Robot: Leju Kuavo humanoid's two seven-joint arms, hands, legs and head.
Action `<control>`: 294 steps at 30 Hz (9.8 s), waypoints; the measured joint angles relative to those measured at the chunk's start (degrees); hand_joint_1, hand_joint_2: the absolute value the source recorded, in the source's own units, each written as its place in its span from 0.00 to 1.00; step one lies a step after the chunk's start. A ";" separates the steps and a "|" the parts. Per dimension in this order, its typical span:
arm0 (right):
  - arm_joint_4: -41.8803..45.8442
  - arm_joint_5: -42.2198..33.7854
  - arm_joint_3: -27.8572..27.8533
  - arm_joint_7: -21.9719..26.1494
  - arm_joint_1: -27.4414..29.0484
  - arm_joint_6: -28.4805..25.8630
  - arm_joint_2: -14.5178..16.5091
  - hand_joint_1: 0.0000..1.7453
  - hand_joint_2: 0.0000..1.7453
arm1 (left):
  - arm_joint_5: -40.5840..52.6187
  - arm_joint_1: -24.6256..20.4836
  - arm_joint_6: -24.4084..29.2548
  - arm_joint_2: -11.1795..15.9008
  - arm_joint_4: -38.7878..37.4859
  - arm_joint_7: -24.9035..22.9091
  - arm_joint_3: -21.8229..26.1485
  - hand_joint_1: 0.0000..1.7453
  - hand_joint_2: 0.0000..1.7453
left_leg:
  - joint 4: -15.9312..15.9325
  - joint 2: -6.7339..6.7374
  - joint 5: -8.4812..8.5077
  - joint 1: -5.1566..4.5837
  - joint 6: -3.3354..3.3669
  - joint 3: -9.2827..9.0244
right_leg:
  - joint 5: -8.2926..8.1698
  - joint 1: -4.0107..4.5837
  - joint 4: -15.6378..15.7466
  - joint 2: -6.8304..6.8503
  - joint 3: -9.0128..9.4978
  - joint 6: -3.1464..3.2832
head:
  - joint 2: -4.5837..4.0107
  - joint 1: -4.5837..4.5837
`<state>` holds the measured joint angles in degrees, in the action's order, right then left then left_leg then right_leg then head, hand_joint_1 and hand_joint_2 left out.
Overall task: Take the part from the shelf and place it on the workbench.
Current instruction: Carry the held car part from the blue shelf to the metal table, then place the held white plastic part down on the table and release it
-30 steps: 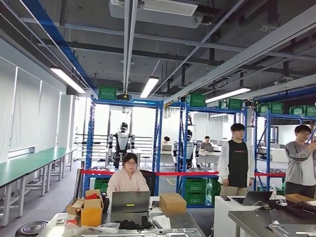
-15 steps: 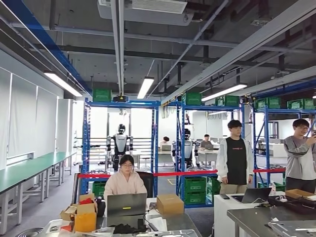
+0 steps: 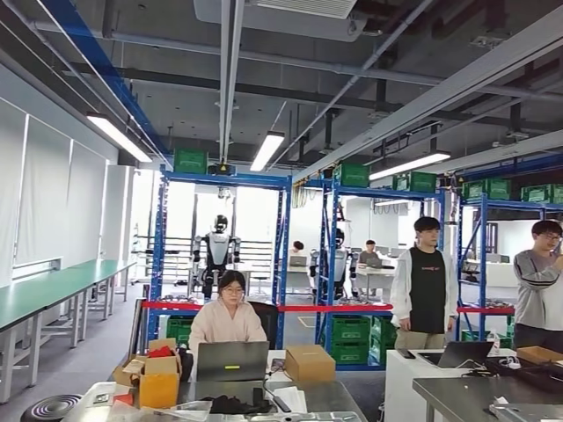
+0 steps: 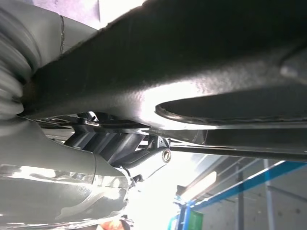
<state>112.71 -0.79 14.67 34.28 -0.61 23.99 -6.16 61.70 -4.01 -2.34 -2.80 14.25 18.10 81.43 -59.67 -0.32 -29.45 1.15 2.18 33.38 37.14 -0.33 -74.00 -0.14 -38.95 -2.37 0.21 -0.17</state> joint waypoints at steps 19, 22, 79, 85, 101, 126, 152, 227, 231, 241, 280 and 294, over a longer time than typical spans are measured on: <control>-1.69 0.61 1.99 -1.85 -2.44 -0.99 -1.22 1.00 1.00 | -0.14 0.17 -0.15 -0.83 0.00 -0.10 0.02 0.00 1.00 | -7.25 0.21 -0.46 0.12 -2.78 4.42 | -7.08 0.27 16.96 1.94 8.90 2.68 | -0.01 -0.03; -1.96 0.09 2.13 -2.03 -2.67 -0.99 -1.26 1.00 1.00 | -0.37 0.02 -0.14 -0.90 -0.02 -0.07 0.05 0.00 1.00 | -1.14 0.71 1.50 -0.10 -1.99 2.00 | -6.06 0.55 16.33 1.92 9.23 1.81 | 0.00 -0.03; -2.20 -1.35 2.31 -1.79 -1.68 -0.25 -2.86 1.00 1.00 | -0.52 0.28 -0.14 -1.64 -0.02 0.08 0.34 0.00 1.00 | -11.25 -0.11 -3.00 -0.01 -2.97 6.00 | -6.41 0.14 17.21 0.28 9.58 2.97 | -0.01 -0.15; -2.28 -0.95 2.50 -2.14 -1.75 -0.34 -2.78 1.00 1.00 | -0.49 0.29 -0.22 -1.57 -0.02 0.15 0.59 0.00 1.00 | -0.68 -0.04 0.38 -0.36 -1.04 1.67 | -4.37 0.39 16.97 0.15 11.25 1.32 | 0.04 -0.09; -2.22 -0.98 3.04 -2.08 -1.85 -0.53 -2.82 1.00 1.00 | -0.47 0.28 -0.19 -1.60 -0.03 0.26 0.62 0.00 1.00 | 1.22 -0.23 -4.07 0.09 -1.33 -5.36 | -9.52 1.08 15.62 0.08 3.87 2.60 | 0.06 -0.05; -2.04 1.40 3.80 -1.76 -2.33 -1.38 -2.98 1.00 1.00 | -0.41 0.00 -0.19 -1.59 -0.04 0.63 0.65 0.00 1.00 | -0.38 -2.19 -0.89 -0.03 -0.04 -0.77 | -6.32 0.10 7.29 -1.14 1.95 0.04 | 0.00 -0.17; -2.23 -0.67 3.61 -1.13 -2.00 -0.85 -3.56 1.00 1.00 | -0.27 0.01 -0.24 -1.64 -0.04 0.86 0.69 0.00 1.00 | 0.42 0.00 0.47 0.15 -0.08 0.02 | 0.95 -0.21 3.55 0.01 3.73 -0.54 | -0.01 -0.19; -39.34 26.27 6.84 -18.68 -43.16 -18.49 -3.73 1.00 1.00 | 5.79 -0.96 -2.02 -1.75 -0.15 1.80 -2.82 0.00 1.00 | -6.03 -0.24 -2.50 -0.18 -2.38 4.27 | -10.13 0.26 17.46 0.30 5.72 3.23 | -0.01 -0.16; -44.85 34.72 8.13 -20.30 -43.96 -22.88 -3.80 1.00 1.00 | 6.20 -0.72 -2.15 -1.75 -0.15 2.44 -3.29 0.00 1.00 | -13.40 -0.20 -3.35 -0.11 -2.73 8.75 | -9.81 0.41 17.30 0.29 5.89 3.30 | -0.02 -0.15; -51.12 57.11 7.60 -25.08 -40.87 -30.99 -9.81 1.00 1.00 | 6.39 -0.27 -2.72 -1.66 -0.16 4.64 -3.59 0.00 1.00 | 0.20 -0.30 2.66 0.03 -0.61 2.95 | -6.29 0.41 12.82 0.26 4.33 0.96 | 0.01 -0.20; -65.43 58.46 10.76 -19.61 -39.34 -25.74 -13.06 0.00 0.00 | 6.63 -0.46 -3.15 -1.33 -0.17 7.40 -3.96 0.00 0.00 | 0.85 -0.25 2.06 0.28 -0.82 1.16 | -8.95 -0.68 12.30 0.05 3.22 -0.65 | -0.02 -0.20; -55.52 34.34 12.11 -11.84 -39.46 -15.03 -22.07 0.00 0.00 | 6.55 -0.06 -3.94 -1.16 -0.18 7.44 -3.97 0.00 0.00 | -8.19 -0.15 -0.91 -0.08 -2.06 5.46 | -9.81 -0.15 16.42 0.23 5.22 2.17 | -0.02 -0.17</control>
<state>57.19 33.55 26.78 22.44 -40.06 8.96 -28.24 68.25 -4.07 -6.28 -3.96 14.07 25.54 77.46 -67.85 -0.47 -30.36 1.07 0.11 38.84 27.33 -0.48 -57.58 0.09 -33.73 -0.20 0.20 -0.35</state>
